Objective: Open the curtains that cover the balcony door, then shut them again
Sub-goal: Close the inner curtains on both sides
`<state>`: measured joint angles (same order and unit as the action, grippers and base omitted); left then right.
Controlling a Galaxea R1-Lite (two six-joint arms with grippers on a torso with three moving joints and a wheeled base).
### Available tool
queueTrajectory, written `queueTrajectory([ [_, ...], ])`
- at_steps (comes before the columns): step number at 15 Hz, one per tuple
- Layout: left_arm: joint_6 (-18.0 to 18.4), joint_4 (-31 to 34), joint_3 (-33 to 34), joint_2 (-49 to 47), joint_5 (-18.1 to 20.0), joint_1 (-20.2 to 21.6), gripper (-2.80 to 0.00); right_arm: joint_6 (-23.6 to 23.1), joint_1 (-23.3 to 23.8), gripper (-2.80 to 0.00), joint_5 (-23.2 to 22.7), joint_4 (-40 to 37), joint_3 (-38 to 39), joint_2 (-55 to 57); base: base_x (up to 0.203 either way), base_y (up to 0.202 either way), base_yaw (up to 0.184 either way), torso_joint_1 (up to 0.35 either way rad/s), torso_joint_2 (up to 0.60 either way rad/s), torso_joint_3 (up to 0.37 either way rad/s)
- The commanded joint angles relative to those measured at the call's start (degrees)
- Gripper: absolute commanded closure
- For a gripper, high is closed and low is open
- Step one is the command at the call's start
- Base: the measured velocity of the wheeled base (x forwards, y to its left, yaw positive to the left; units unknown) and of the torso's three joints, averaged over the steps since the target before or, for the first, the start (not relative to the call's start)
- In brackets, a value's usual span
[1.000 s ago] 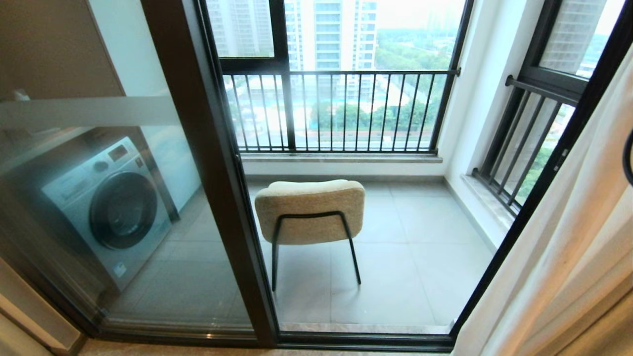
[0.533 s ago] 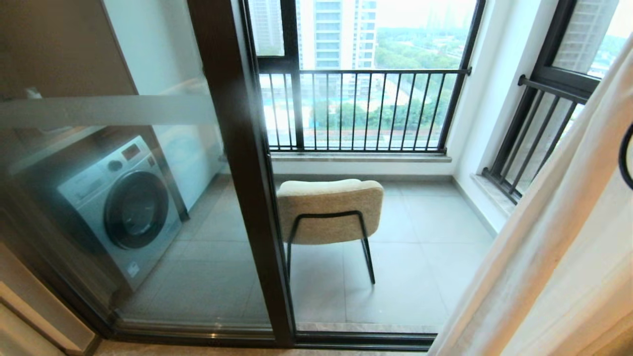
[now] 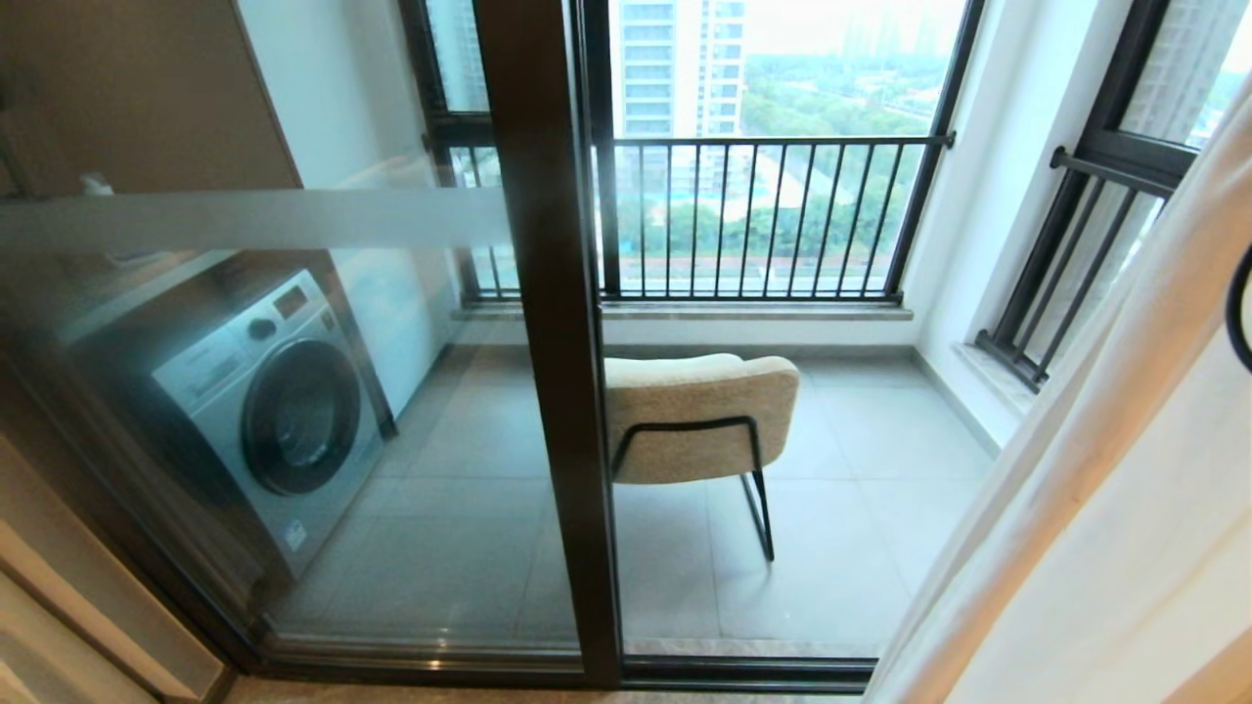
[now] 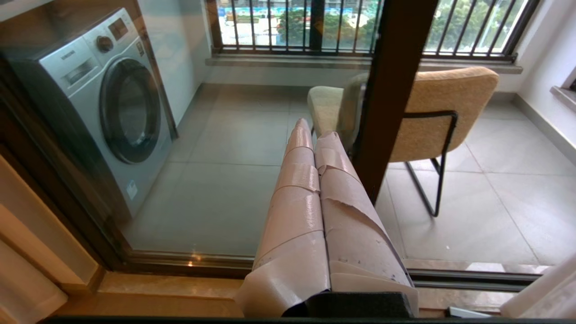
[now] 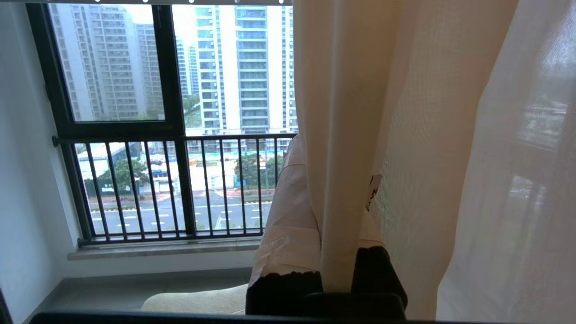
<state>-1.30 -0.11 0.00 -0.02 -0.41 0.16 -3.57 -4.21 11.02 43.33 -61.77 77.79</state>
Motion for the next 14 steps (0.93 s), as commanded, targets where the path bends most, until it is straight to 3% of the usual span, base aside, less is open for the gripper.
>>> queueTrajectory([
  [1,0.0,0.0,0.0,-0.1,0.0,0.0,0.0,0.0,0.0,0.0,0.1,0.3,0.0,0.1,0.0,0.192,0.002,0.002,0.01,0.002],
  [14,0.0,0.0,0.0,0.0,0.0,0.0,0.0,-0.1,0.0,0.0,0.1,0.3,0.1,-0.1,0.0,0.189,0.001,0.003,0.0,0.002],
])
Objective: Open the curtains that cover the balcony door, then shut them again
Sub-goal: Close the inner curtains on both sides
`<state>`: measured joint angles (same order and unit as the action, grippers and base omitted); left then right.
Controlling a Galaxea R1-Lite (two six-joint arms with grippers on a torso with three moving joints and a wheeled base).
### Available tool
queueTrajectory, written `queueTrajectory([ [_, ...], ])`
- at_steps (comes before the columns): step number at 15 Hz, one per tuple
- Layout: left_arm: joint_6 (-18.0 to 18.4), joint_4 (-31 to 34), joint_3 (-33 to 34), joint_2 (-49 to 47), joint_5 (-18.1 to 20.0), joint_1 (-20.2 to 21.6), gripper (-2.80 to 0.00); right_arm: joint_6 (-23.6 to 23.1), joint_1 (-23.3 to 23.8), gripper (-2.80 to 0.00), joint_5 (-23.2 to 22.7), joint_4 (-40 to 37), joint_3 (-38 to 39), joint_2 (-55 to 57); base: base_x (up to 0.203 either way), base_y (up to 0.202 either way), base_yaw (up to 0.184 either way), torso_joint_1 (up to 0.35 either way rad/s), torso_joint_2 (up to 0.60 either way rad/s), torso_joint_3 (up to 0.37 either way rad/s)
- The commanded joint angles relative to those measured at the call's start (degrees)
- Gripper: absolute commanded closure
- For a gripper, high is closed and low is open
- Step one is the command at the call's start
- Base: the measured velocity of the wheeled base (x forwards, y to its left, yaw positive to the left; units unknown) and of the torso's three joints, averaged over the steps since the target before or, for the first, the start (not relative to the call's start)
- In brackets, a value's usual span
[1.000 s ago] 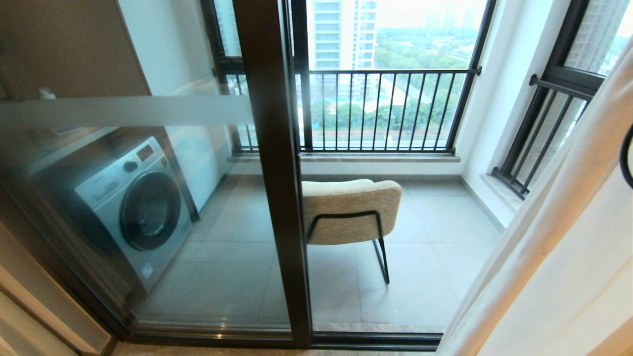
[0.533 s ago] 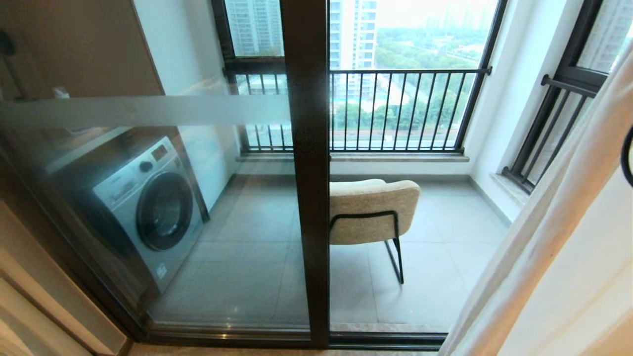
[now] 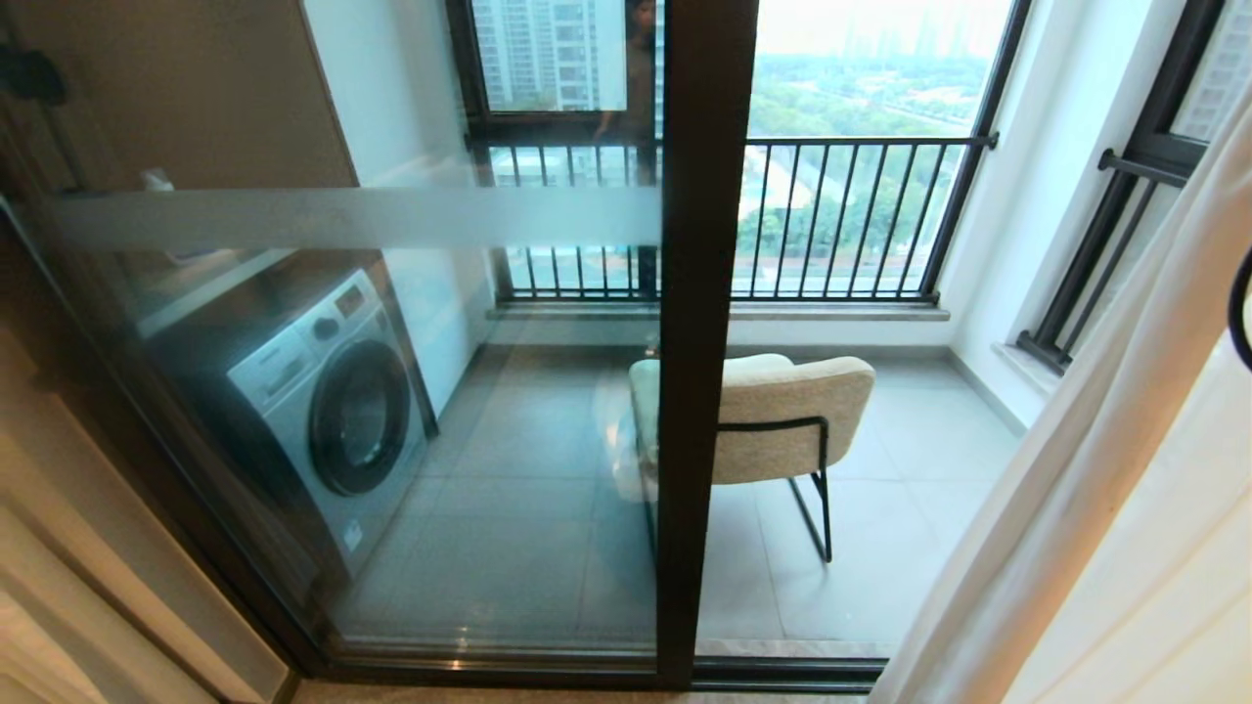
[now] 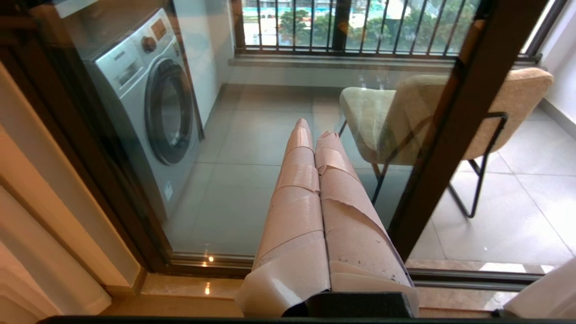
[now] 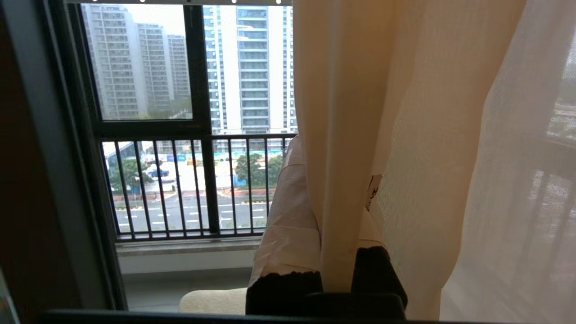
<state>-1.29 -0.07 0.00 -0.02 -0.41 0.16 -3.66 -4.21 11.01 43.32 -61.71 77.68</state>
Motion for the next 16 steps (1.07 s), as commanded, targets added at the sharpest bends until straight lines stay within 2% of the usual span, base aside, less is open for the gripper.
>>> queueTrajectory([
  [1,0.0,0.0,0.0,0.0,-0.1,0.0,0.0,0.0,0.0,0.0,0.1,0.3,0.1,-0.1,0.0,0.19,0.003,-0.002,0.0,0.006],
  [9,0.0,0.0,0.0,0.0,0.0,0.0,0.0,-0.1,0.0,0.0,0.1,0.3,0.1,-0.2,0.0,0.182,0.0,0.002,0.0,0.002],
  [16,0.0,0.0,0.0,0.0,0.0,0.0,0.0,-0.2,0.0,0.0,0.1,0.3,-0.2,0.0,0.0,0.012,0.0,0.0,0.0,0.0],
])
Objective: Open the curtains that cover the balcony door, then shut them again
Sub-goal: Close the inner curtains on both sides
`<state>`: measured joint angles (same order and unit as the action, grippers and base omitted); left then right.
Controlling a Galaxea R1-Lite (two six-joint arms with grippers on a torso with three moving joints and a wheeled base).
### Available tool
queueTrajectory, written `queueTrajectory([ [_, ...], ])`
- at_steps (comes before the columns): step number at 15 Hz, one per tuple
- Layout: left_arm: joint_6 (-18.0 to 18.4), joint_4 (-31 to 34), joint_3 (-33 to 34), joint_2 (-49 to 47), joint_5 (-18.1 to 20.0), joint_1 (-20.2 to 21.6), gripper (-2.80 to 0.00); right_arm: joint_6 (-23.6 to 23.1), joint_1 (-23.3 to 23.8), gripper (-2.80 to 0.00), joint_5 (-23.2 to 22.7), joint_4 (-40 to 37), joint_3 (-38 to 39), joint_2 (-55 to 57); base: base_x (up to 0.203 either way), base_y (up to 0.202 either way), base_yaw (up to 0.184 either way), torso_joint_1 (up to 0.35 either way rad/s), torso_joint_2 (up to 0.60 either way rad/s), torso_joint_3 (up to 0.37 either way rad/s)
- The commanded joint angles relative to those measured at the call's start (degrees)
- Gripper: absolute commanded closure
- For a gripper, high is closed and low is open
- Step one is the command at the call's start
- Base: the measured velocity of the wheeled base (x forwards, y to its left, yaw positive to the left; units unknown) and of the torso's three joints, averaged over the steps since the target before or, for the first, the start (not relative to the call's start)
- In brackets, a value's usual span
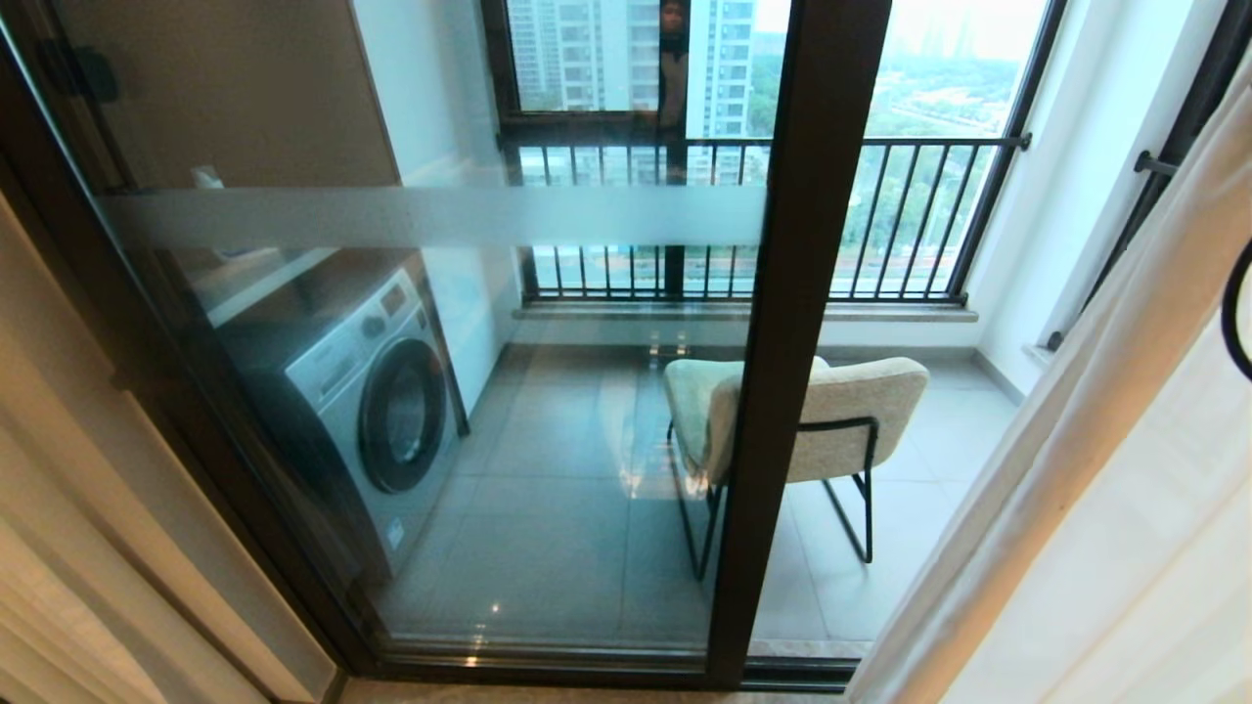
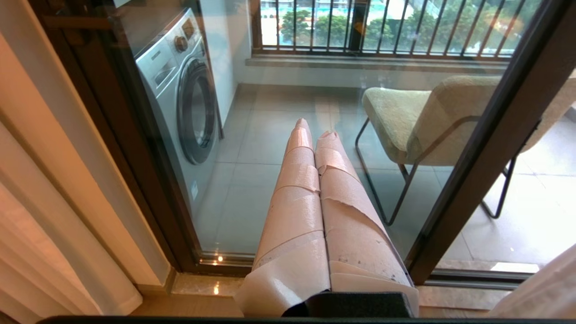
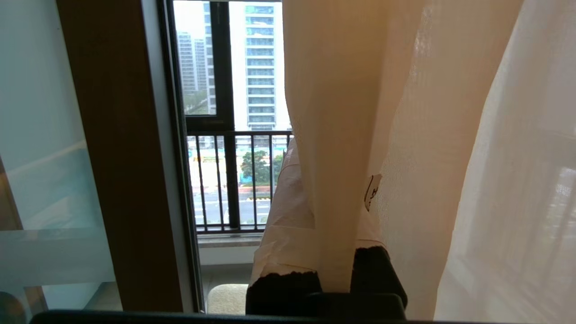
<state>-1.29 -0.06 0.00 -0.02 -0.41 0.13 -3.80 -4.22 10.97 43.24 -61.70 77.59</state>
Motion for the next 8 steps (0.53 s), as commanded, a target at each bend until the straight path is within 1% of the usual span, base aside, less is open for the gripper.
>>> queueTrajectory([
  [1,0.0,0.0,0.0,0.0,0.0,0.0,0.0,-0.2,0.0,0.0,0.1,0.4,-0.3,0.1,0.0,0.0,0.0,0.0,0.0,0.0],
  [5,0.0,0.0,0.0,0.0,0.0,0.0,0.0,-0.2,0.0,0.0,0.0,0.3,-0.3,0.2,0.0,0.0,0.0,0.0,0.0,0.0],
  [8,0.0,0.0,0.0,0.0,0.0,0.0,0.0,-0.3,-0.1,0.0,-0.1,-0.3,-2.7,1.3,0.0,0.0,0.0,0.0,0.0,0.0],
])
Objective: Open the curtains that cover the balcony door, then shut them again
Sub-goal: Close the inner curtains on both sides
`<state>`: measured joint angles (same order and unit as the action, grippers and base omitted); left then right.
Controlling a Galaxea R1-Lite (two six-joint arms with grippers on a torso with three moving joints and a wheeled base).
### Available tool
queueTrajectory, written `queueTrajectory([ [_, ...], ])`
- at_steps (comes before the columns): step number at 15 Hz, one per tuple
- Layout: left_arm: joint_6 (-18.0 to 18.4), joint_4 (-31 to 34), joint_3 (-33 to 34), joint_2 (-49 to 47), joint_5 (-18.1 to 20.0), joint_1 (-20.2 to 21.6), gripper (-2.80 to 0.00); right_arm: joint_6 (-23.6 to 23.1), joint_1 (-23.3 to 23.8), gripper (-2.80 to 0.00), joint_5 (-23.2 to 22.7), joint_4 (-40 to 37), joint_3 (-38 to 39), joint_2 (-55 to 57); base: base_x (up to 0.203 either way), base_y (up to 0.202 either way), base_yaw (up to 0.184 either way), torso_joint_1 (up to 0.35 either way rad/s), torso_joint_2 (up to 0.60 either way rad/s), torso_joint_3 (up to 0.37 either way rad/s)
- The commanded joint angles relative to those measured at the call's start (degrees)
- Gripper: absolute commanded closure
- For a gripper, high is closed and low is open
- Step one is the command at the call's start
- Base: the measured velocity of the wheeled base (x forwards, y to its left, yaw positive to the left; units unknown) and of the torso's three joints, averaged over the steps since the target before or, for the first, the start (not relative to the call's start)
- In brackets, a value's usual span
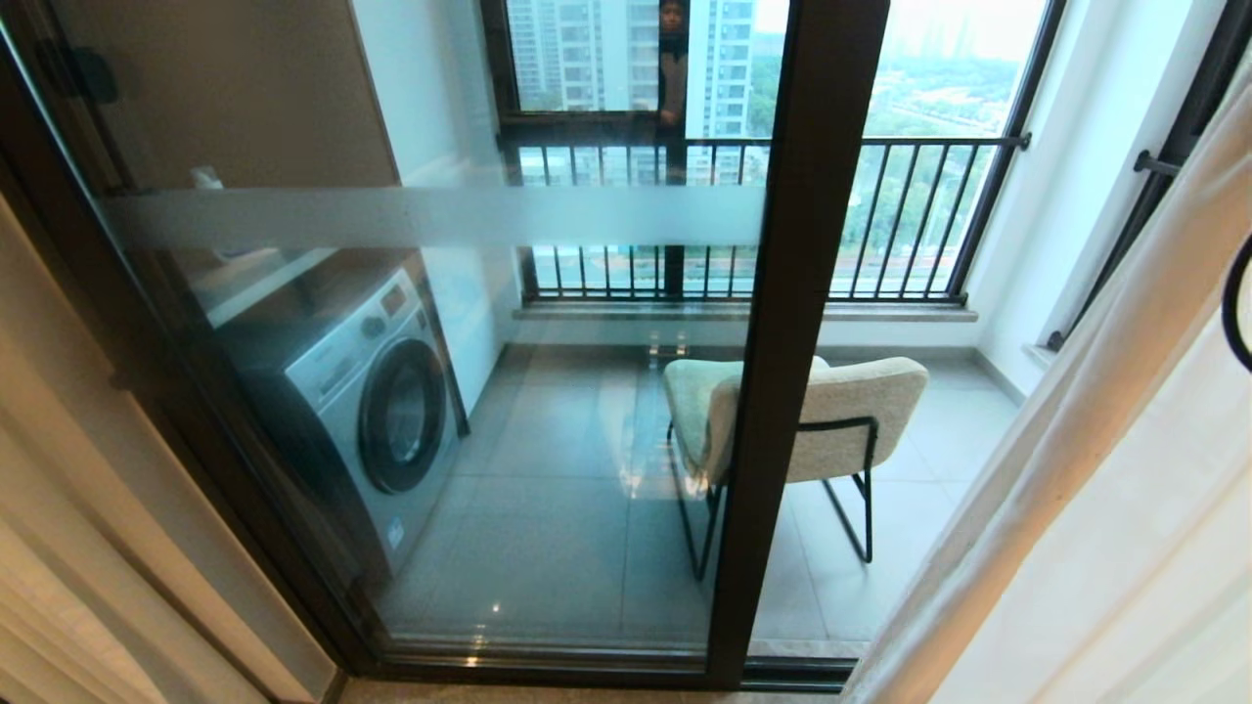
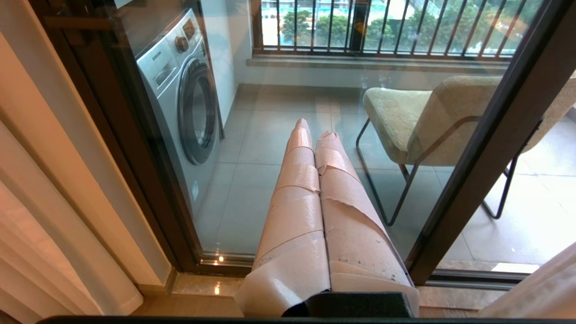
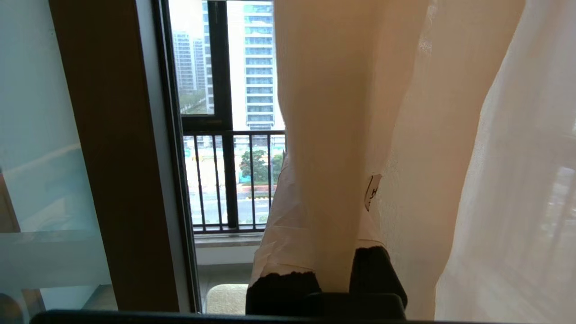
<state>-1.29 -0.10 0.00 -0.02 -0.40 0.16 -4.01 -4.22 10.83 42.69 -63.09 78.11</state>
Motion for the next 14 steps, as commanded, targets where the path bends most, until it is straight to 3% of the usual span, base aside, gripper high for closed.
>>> queueTrajectory([
  [1,0.0,0.0,0.0,0.0,0.0,0.0,0.0,-0.2,-0.1,0.0,0.0,0.0,-2.9,1.5,0.0,0.0,0.0,0.0,0.0,0.0],
  [4,0.0,0.0,0.0,0.0,0.0,0.0,0.0,-2.2,-0.2,0.0,-0.3,-0.7,-10.9,5.5,0.0,0.0,0.0,0.0,0.0,0.0],
  [8,0.0,0.0,0.0,0.0,0.0,0.0,0.0,-3.5,-2.4,0.0,-0.3,-5.9,-27.2,13.1,0.0,0.0,0.0,0.0,0.0,0.0],
  [14,0.0,0.0,0.0,-0.1,0.0,0.0,0.0,-8.6,-14.1,0.0,0.2,-9.4,-45.6,26.7,0.0,0.0,0.0,0.0,0.0,0.0],
])
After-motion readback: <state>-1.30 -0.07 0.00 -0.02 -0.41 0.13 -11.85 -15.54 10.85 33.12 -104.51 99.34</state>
